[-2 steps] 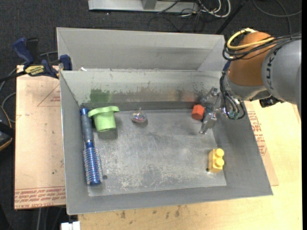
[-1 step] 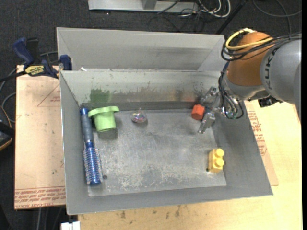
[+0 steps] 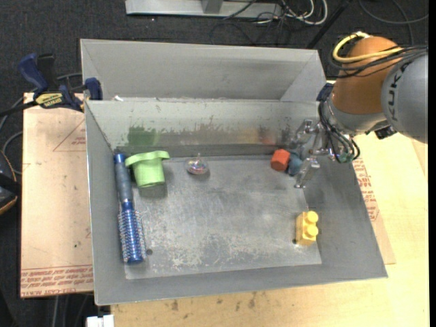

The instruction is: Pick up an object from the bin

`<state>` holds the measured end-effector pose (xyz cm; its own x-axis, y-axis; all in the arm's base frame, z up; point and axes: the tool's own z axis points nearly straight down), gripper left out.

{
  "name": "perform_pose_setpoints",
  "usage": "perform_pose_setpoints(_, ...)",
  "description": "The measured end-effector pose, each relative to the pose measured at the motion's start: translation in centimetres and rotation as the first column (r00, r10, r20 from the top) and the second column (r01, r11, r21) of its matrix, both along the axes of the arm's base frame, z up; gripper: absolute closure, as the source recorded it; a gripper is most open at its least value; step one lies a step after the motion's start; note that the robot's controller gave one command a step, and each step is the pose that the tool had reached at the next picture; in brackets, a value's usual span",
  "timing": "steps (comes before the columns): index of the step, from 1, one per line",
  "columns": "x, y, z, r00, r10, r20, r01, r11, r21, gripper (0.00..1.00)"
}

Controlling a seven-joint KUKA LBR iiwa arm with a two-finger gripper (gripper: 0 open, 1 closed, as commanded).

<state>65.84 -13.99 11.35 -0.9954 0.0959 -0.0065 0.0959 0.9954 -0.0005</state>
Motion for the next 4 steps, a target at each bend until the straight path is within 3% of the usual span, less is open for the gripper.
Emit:
perform_pose_setpoints(1, -2.0, -1.0, -1.5, 0.964, -0.268, -0.006, 0.268, 0.964, 0.002, 0.0)
perform_pose_setpoints(2, -2.0, -1.0, -1.4, 0.964, -0.266, -0.005, 0.266, 0.964, 0.002, 1.0)
perform_pose_setpoints(3, -1.9, -0.4, 14.3, 0.988, 0.153, 0.004, -0.153, 0.988, -0.002, 1.0)
perform_pose_setpoints(4, -2.8, 1.0, 0.6, 0.94, 0.342, -0.01, -0.342, 0.94, 0.005, 1.0)
